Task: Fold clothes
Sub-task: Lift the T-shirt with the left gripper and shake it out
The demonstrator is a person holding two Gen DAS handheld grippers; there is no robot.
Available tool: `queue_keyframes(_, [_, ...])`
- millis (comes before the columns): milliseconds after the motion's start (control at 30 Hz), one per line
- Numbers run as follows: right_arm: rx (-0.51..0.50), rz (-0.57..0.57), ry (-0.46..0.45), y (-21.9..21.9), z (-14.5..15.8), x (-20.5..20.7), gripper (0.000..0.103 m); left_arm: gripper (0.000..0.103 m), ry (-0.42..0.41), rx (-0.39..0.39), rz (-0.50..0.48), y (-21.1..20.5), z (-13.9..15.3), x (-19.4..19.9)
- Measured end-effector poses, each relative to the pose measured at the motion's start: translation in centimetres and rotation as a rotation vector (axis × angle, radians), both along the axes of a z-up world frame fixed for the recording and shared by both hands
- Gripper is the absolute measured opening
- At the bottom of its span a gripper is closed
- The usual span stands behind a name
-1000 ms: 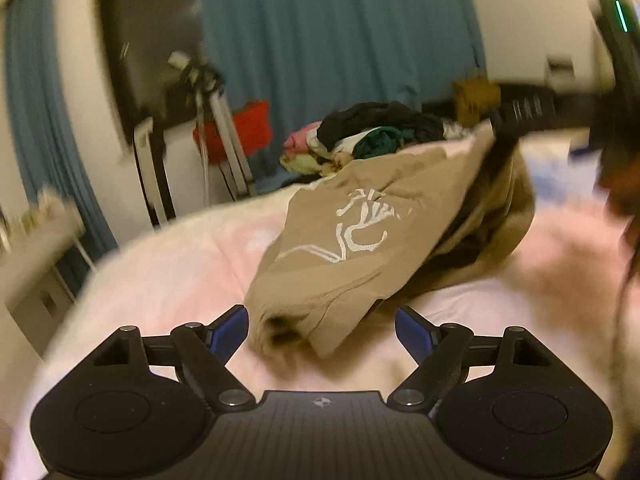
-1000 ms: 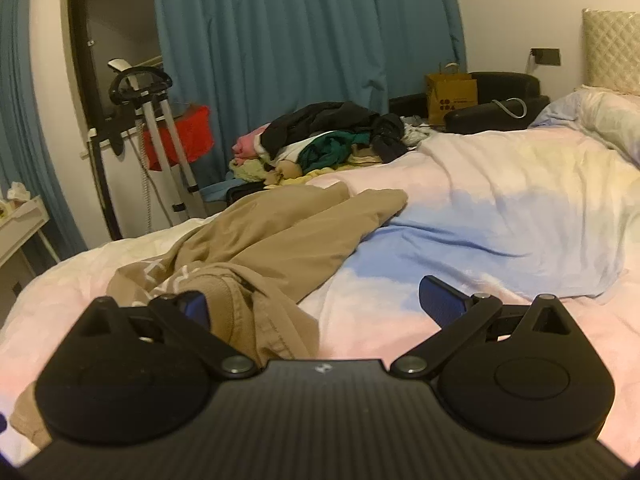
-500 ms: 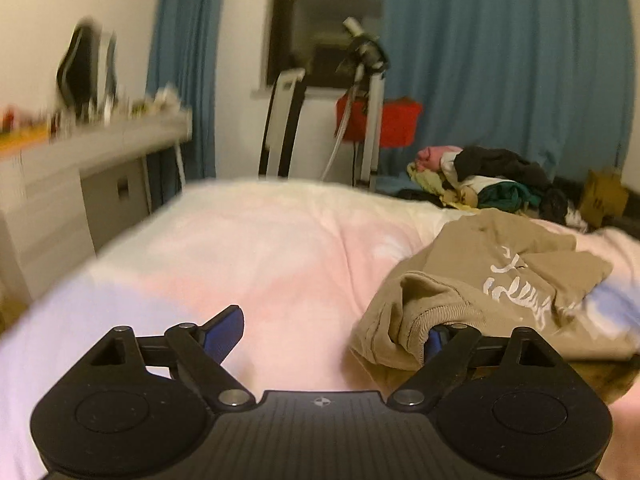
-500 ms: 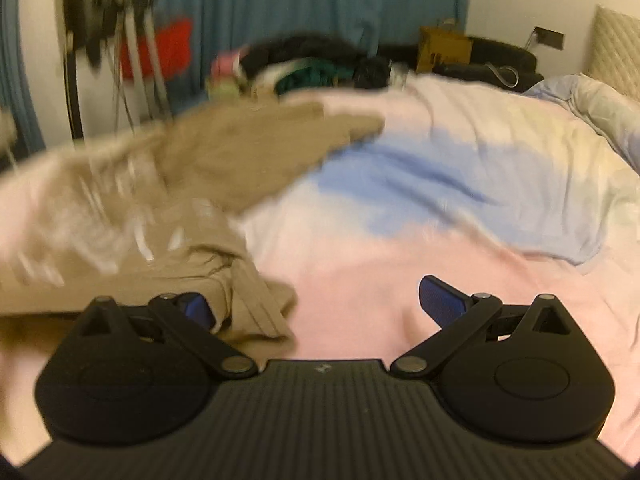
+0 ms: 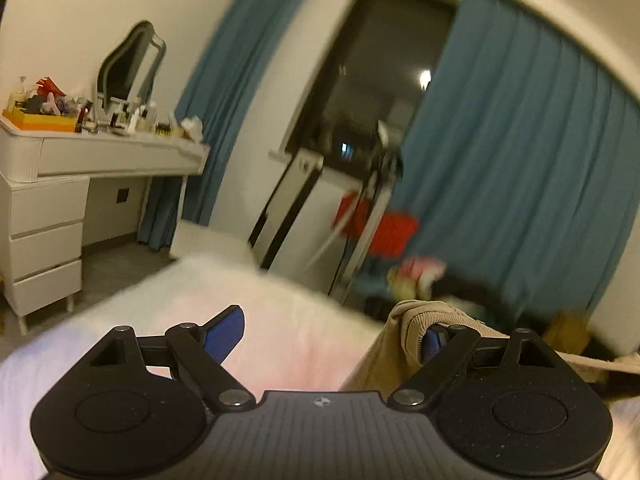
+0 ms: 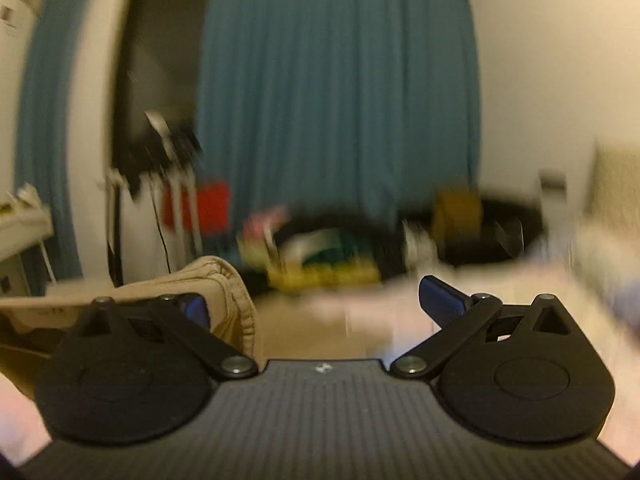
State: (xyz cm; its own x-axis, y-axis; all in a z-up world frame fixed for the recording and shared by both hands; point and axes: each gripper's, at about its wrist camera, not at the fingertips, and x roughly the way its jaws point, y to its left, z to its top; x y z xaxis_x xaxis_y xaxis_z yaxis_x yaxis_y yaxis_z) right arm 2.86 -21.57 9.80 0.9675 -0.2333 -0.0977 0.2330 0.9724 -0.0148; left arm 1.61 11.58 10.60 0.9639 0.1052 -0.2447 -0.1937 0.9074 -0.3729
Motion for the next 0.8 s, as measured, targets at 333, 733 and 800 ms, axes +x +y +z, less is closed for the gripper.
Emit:
queue_keyframes(333, [-0.072,0.092,-0.280,-1.6,23.7,-8.3,0.103,0.091,-0.328,0.044,-0.087,0.5,24.5,-5.0])
queue_keyframes(733, [-0.038,0.149,-0.328,-1.7,33.6,-14.4,0.103,0.095,-0.314,0.061,-0.143,1.2,39.3,-8.0])
queue_keyframes(800, [-0.031,0.155,-0.294,-1.7,32.5,-13.4,0.103,0.095,-0.261,0.051,-0.155,1.8,38.1,-6.8])
